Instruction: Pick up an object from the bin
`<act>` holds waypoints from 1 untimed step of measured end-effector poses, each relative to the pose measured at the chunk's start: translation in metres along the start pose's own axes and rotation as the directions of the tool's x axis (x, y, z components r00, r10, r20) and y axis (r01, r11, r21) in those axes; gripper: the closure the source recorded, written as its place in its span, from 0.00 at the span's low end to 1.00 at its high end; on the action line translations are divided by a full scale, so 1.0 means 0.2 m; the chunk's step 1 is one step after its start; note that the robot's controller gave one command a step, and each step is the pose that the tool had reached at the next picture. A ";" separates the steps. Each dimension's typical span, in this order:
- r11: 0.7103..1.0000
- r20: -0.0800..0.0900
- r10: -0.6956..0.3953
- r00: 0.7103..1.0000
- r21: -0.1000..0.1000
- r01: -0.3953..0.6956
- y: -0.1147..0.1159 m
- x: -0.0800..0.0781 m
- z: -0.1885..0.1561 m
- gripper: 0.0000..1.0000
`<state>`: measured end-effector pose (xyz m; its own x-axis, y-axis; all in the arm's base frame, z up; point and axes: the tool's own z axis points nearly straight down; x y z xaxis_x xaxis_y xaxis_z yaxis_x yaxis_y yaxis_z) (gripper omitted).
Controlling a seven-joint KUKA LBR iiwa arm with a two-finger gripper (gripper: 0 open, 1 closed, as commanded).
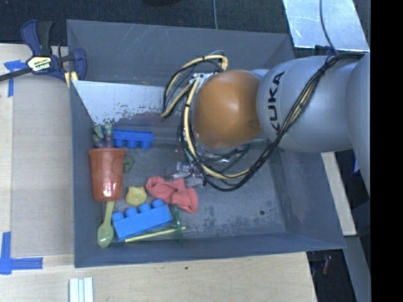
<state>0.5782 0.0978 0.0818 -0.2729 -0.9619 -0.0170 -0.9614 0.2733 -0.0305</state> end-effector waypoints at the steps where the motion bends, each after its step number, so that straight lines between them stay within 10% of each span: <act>1: 0.997 -0.003 0.078 0.997 -0.006 -0.078 -0.01 0.02 -0.25 1.00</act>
Offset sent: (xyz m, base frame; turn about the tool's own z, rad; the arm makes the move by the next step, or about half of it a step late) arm -0.0240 -0.0129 -0.0118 0.0664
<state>0.5777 0.0927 0.1325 -0.3475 -0.9375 -0.0161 -0.9373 0.3478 -0.0228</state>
